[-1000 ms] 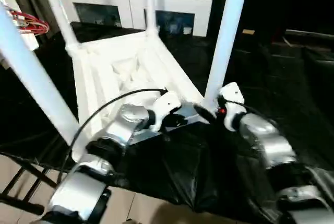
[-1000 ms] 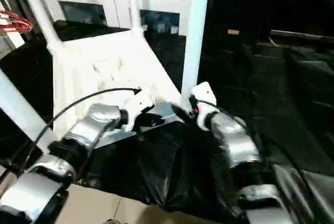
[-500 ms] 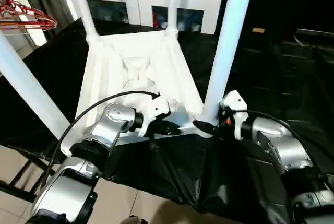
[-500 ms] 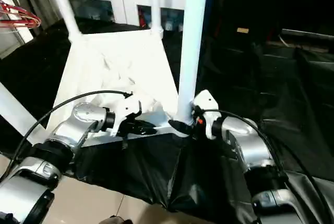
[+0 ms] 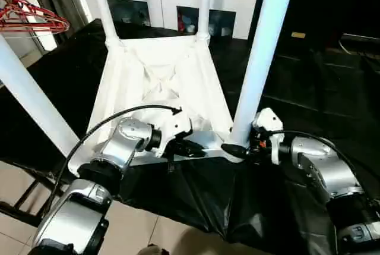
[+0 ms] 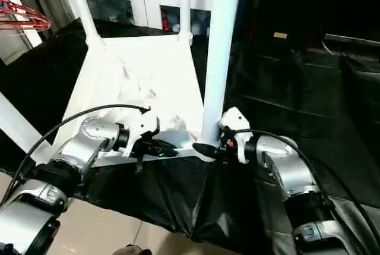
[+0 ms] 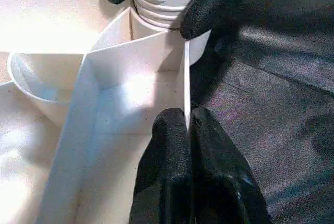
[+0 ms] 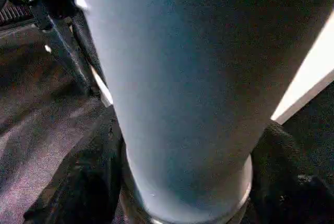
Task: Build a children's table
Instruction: Rotate leg to tighten
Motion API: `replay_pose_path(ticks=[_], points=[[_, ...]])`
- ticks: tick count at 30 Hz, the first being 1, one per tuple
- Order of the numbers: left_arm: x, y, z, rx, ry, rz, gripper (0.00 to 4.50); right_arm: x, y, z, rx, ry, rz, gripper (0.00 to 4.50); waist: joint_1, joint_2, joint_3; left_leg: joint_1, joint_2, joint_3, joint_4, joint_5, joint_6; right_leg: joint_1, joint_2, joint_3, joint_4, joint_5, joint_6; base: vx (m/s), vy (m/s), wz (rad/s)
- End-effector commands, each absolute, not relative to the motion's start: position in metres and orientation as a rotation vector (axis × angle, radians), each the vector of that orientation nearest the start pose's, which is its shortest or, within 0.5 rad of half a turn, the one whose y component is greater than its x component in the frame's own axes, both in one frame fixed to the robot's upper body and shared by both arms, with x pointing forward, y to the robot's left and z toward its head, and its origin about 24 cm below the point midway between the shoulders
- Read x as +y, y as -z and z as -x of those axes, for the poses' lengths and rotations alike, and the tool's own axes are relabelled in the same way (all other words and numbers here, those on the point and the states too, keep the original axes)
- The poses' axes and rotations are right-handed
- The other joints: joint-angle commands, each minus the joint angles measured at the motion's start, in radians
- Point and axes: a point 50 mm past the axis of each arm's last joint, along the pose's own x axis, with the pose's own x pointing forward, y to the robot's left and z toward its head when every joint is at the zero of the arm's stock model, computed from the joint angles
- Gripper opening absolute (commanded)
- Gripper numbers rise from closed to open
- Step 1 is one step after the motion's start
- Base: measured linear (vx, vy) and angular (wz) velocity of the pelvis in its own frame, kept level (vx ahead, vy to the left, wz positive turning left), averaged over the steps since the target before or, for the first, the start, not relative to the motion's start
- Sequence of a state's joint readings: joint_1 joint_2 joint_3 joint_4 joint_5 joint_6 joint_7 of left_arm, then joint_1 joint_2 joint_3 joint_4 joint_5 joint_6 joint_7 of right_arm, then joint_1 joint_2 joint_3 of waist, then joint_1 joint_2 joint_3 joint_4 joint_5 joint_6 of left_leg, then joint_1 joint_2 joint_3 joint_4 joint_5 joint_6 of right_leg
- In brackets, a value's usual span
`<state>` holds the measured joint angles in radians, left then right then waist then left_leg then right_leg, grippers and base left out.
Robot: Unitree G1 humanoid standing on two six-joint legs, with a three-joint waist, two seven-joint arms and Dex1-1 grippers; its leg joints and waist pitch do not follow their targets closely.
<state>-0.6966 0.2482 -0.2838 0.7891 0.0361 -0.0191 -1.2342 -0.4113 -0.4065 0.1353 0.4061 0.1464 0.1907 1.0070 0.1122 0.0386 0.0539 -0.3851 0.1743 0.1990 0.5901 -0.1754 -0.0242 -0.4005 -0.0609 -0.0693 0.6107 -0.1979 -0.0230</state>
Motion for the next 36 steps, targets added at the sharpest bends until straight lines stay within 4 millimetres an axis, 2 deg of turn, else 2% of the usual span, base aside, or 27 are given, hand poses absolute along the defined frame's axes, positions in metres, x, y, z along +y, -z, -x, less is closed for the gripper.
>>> replay_pose_path(ticks=[1,3,4,5,6,8,10,11,12,13,14,15,17,19,21,26,31,33,36], points=[[0.091,-0.054,-0.328,0.322,1.392,-0.367,0.0,-0.158,-0.038,-0.299,0.374,-1.012,0.17,2.72,-0.001,-0.022,-0.071,0.016,0.067,-0.029,-0.053,-0.116,0.097,0.053,-0.098,0.053,-0.07,-0.11,-0.221,0.0,0.0,0.0],[0.088,-0.053,-0.33,0.321,1.357,-0.363,0.0,-0.157,-0.035,-0.302,0.375,-0.958,0.171,2.72,-0.005,-0.022,-0.069,0.017,0.065,-0.03,-0.055,-0.13,0.085,0.051,-0.099,0.052,-0.073,-0.145,-0.215,0.0,0.0,0.0],[0.083,-0.051,-0.334,0.329,1.283,-0.352,0.0,-0.154,-0.028,-0.308,0.386,-0.84,0.163,2.72,-0.009,-0.02,-0.066,0.018,0.065,-0.031,-0.057,-0.151,0.071,0.047,-0.1,0.053,-0.078,-0.192,-0.208,0.0,0.0,0.0],[0.079,-0.05,-0.336,0.334,1.236,-0.348,0.0,-0.151,-0.024,-0.311,0.395,-0.777,0.147,2.72,-0.014,-0.02,-0.061,0.025,0.063,-0.031,-0.06,-0.191,0.051,0.043,-0.1,0.052,-0.09,-0.265,-0.198,0.0,0.0,0.0],[0.077,-0.05,-0.338,0.334,1.215,-0.347,0.0,-0.149,-0.022,-0.312,0.4,-0.748,0.137,2.72,-0.02,-0.023,-0.058,0.027,0.061,-0.033,-0.063,-0.217,0.033,0.046,-0.101,0.051,-0.097,-0.334,-0.181,0.0,0.0,0.0],[0.067,-0.049,-0.342,0.336,1.14,-0.332,0.0,-0.139,-0.017,-0.316,0.403,-0.664,0.104,2.72,-0.025,-0.02,-0.057,0.033,0.063,-0.035,-0.067,-0.251,0.019,0.04,-0.099,0.054,-0.104,-0.378,-0.165,0.0,0.0,0.0],[0.063,-0.05,-0.344,0.336,1.112,-0.322,0.0,-0.135,-0.016,-0.318,0.407,-0.623,0.091,2.72,-0.031,-0.022,-0.052,0.035,0.06,-0.036,-0.07,-0.28,0.011,0.039,-0.1,0.054,-0.109,-0.415,-0.155,0.0,0.0,0.0],[0.054,-0.051,-0.347,0.332,1.062,-0.311,0.0,-0.129,-0.014,-0.322,0.413,-0.537,0.074,2.72,-0.036,-0.02,-0.047,0.038,0.059,-0.038,-0.073,-0.309,0.005,0.036,-0.1,0.054,-0.115,-0.463,-0.144,0.0,0.0,0.0],[0.054,-0.051,-0.347,0.332,1.062,-0.311,0.0,-0.129,-0.014,-0.322,0.413,-0.537,0.074,2.72,-0.039,-0.02,-0.046,0.042,0.058,-0.039,-0.074,-0.328,-0.001,0.034,-0.101,0.052,-0.119,-0.494,-0.136,0.0,0.0,0.0],[0.048,-0.052,-0.347,0.329,1.052,-0.307,0.0,-0.126,-0.013,-0.325,0.413,-0.489,0.06,2.72,-0.038,-0.022,-0.048,0.047,0.057,-0.042,-0.073,-0.344,-0.005,0.036,-0.105,0.052,-0.124,-0.526,-0.121,0.0,0.0,0.0],[0.046,-0.052,-0.347,0.328,1.052,-0.306,0.0,-0.125,-0.013,-0.325,0.412,-0.479,0.057,2.72,-0.038,-0.021,-0.051,0.045,0.06,-0.043,-0.075,-0.331,-0.006,0.037,-0.105,0.055,-0.122,-0.507,-0.118,0.0,0.0,0.0],[0.036,-0.053,-0.346,0.316,1.05,-0.306,0.0,-0.114,-0.014,-0.327,0.395,-0.474,0.024,2.72,-0.039,-0.018,-0.053,0.043,0.062,-0.043,-0.077,-0.321,-0.002,0.037,-0.104,0.056,-0.119,-0.466,-0.123,0.0,0.0,0.0],[0.03,-0.053,-0.344,0.31,1.064,-0.307,0.0,-0.107,-0.016,-0.327,0.377,-0.505,-0.001,2.72,-0.038,-0.017,-0.057,0.039,0.062,-0.04,-0.077,-0.292,0.006,0.042,-0.103,0.058,-0.114,-0.389,-0.139,0.0,0.0,0.0],[0.027,-0.054,-0.342,0.305,1.095,-0.312,0.0,-0.104,-0.017,-0.326,0.368,-0.537,-0.022,3.28,-0.036,-0.017,-0.058,0.036,0.062,-0.038,-0.077,-0.269,0.017,0.045,-0.101,0.059,-0.106,-0.323,-0.159,0.0,0.0,0.0],[0.027,-0.054,-0.342,0.305,1.105,-0.313,0.0,-0.104,-0.018,-0.325,0.368,-0.545,-0.027,3.42,-0.035,-0.018,-0.058,0.035,0.061,-0.036,-0.075,-0.258,0.026,0.048,-0.102,0.059,-0.103,-0.297,-0.172,0.0,0.0,0.0],[0.038,-0.056,-0.341,0.29,1.171,-0.322,0.0,-0.116,-0.022,-0.325,0.349,-0.577,0.004,3.84,-0.033,-0.016,-0.058,0.035,0.061,-0.037,-0.076,-0.262,0.029,0.05,-0.103,0.058,-0.108,-0.328,-0.166,0.0,0.0,0.0],[0.05,-0.056,-0.34,0.282,1.209,-0.331,0.0,-0.131,-0.028,-0.325,0.331,-0.629,0.036,3.84,-0.031,-0.014,-0.059,0.032,0.062,-0.035,-0.075,-0.236,0.041,0.052,-0.103,0.058,-0.102,-0.273,-0.183,0.0,0.0,0.0],[0.063,-0.057,-0.339,0.286,1.254,-0.334,0.0,-0.144,-0.037,-0.321,0.303,-0.765,0.097,3.84,-0.027,-0.015,-0.06,0.031,0.061,-0.034,-0.072,-0.229,0.049,0.056,-0.103,0.057,-0.103,-0.279,-0.179,0.0,0.0,0.0],[0.07,-0.057,-0.337,0.28,1.292,-0.346,0.0,-0.15,-0.04,-0.315,0.305,-0.863,0.143,3.84,-0.021,-0.015,-0.065,0.026,0.064,-0.032,-0.068,-0.187,0.069,0.058,-0.1,0.056,-0.092,-0.208,-0.193,0.0,0.0,0.0]])
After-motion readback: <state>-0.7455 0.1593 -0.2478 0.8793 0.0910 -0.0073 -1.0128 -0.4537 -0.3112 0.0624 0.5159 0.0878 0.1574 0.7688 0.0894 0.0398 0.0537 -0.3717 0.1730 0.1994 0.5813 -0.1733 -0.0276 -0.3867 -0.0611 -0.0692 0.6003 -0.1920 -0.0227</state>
